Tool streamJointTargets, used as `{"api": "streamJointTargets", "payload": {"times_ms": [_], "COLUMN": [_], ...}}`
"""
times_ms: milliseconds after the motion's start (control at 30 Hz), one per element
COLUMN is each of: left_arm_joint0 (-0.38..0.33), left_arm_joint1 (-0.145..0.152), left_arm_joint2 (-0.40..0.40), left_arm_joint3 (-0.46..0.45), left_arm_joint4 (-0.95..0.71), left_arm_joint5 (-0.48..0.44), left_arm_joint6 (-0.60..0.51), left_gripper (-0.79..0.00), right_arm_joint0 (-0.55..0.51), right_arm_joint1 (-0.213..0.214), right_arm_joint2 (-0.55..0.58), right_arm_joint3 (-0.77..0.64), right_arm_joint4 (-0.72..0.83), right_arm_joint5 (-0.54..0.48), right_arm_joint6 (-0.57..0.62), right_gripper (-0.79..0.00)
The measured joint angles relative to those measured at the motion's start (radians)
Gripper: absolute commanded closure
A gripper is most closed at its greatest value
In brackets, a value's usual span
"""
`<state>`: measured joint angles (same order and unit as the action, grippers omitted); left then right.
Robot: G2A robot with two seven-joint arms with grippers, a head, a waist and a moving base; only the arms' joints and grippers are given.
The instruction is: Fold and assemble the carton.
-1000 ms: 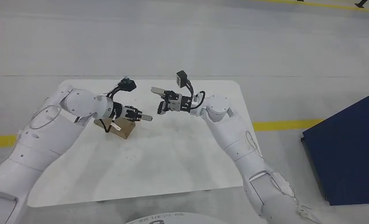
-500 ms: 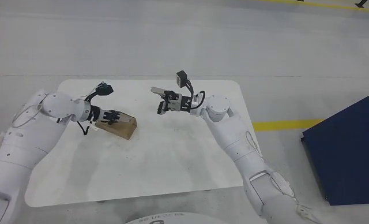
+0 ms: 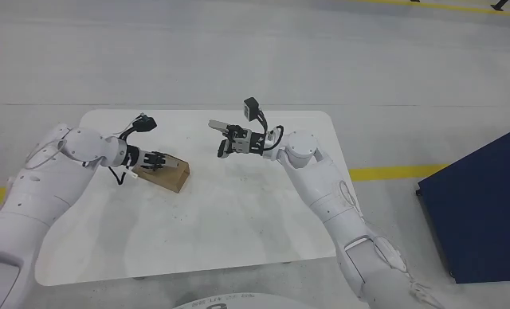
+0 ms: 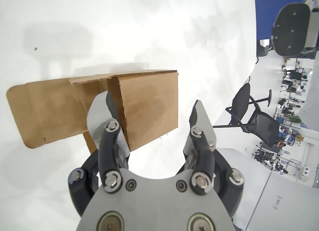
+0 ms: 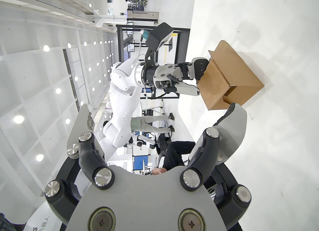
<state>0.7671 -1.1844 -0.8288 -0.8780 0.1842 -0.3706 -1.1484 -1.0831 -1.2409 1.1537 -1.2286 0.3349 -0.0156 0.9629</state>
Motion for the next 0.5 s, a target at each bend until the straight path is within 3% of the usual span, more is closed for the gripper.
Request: {"api": "streamJointTargets", "payload": {"times_ms": [233, 333, 500], "left_arm_joint0": [-0.024, -0.025, -0.02], "left_arm_joint1": [-0.011, -0.011, -0.009], "left_arm_joint2": [0.011, 0.015, 0.022], "left_arm_joint3": [0.042, 0.035, -0.01], "left_arm_joint4": [-0.034, -0.026, 0.007], "left_arm_joint5": [-0.034, -0.035, 0.002], "left_arm_joint6": [-0.014, -0.018, -0.012], "left_gripper": [-0.212, -0.003, 0.0], "right_arm_joint0": [0.0, 0.0, 0.0], "right_arm_joint1": [0.0, 0.0, 0.0], "right_arm_joint2": [0.0, 0.0, 0.0], "right_arm_joint3": [0.0, 0.0, 0.0], "right_arm_joint4": [0.0, 0.0, 0.0], "right_arm_joint5": [0.0, 0.0, 0.0], "right_arm_joint6": [0.0, 0.0, 0.0], "right_gripper": [-0.785, -0.785, -0.785]}}
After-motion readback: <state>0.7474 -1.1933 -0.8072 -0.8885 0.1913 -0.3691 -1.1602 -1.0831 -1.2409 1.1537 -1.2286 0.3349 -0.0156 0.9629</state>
